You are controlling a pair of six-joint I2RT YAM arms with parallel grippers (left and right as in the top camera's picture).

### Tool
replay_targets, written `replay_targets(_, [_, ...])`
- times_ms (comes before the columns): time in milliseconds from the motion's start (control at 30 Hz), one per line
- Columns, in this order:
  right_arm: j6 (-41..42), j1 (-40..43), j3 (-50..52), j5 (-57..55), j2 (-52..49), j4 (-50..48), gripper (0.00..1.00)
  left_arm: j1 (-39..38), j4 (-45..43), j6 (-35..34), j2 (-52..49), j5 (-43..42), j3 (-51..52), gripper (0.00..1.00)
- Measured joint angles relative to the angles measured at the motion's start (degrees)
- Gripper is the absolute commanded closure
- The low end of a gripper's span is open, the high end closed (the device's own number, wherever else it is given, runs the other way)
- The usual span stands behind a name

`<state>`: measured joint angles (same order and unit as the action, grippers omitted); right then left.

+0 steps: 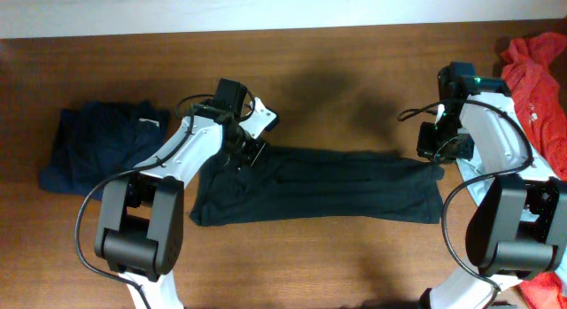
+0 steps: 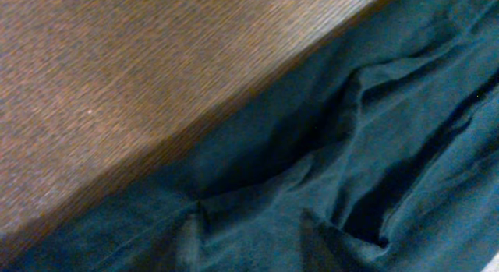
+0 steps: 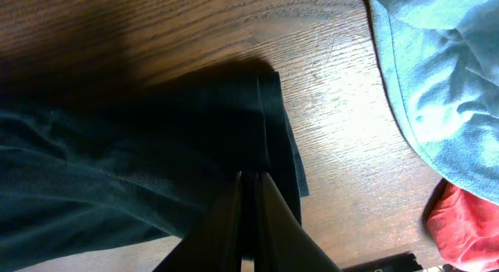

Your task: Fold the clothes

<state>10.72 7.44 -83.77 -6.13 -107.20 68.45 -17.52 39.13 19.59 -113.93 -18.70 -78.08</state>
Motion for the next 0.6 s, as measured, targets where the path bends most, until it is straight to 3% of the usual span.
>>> replay_targets(200, [0.0,0.0,0.0,0.0,0.0,0.0,0.95,0.0,-0.5,0.0,-0.4,1.2,0.0,0.49])
replay_targets(267, [0.0,0.0,0.0,0.0,0.0,0.0,0.95,0.0,-0.5,0.0,-1.2,1.1,0.0,0.61])
replay_targets(400, [0.0,0.0,0.0,0.0,0.0,0.0,0.95,0.0,-0.4,-0.1,-2.8,0.7,0.0,0.99])
replay_targets(600, [0.0,0.0,0.0,0.0,0.0,0.0,0.95,0.0,2.0,-0.5,-2.9,0.5,-0.6,0.99])
